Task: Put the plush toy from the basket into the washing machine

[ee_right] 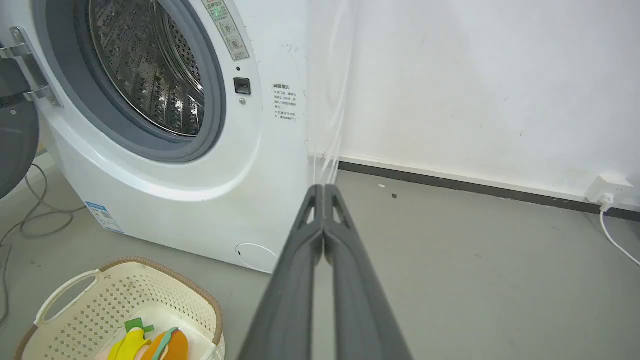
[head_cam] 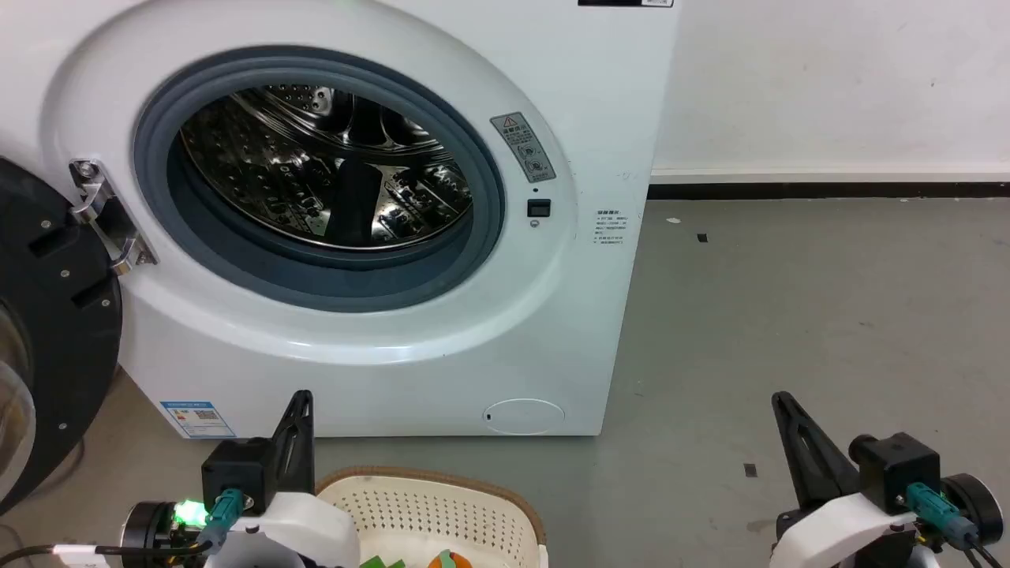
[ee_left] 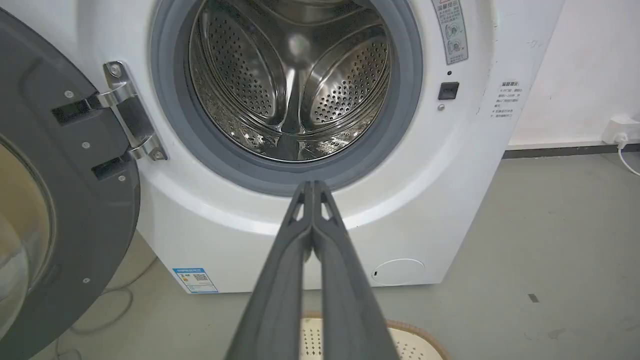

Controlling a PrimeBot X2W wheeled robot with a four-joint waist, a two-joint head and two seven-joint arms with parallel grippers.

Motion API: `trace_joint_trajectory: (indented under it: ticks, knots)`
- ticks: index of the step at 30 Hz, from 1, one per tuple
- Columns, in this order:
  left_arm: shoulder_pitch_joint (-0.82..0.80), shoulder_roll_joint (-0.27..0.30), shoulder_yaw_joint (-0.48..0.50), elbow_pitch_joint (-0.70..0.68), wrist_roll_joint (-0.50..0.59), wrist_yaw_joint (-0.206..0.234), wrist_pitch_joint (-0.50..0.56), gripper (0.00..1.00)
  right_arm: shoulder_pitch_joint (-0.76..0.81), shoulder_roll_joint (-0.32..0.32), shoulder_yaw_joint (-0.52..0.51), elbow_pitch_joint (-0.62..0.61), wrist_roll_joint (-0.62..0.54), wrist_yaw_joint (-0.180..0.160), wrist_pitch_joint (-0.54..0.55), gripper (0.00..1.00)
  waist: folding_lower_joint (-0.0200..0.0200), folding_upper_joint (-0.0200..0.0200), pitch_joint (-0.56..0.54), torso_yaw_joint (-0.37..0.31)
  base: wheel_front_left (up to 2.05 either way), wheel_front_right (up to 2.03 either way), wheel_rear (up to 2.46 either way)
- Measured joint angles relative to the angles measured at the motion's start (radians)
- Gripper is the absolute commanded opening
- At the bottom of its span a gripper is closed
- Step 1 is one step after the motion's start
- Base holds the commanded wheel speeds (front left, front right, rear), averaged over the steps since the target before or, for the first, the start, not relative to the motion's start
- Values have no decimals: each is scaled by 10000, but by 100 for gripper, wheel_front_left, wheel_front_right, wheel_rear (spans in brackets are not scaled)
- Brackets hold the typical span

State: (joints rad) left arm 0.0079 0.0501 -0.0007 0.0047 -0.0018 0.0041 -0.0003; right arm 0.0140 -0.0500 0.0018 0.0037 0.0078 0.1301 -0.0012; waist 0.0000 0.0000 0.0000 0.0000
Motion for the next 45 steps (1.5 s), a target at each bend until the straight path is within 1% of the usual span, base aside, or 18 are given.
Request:
trace_joint_trajectory:
  ticks: [30, 31, 45]
  knots:
    - [0, -2, 0, 0, 0, 0, 0, 0, 0, 0, 0, 0, 0, 0, 0, 0, 0, 0, 0, 0, 0, 0, 0]
    - [0, -2, 0, 0, 0, 0, 0, 100, 0, 0, -2, 0, 0, 0, 0, 100, 0, 0, 0, 0, 0, 0, 0]
    - [1, -2, -113, 73, -117, 21, -111, 100, 4, 0, -36, 23, 96, 0, -111, 100, 0, 0, 17, -10, 0, 0, 0]
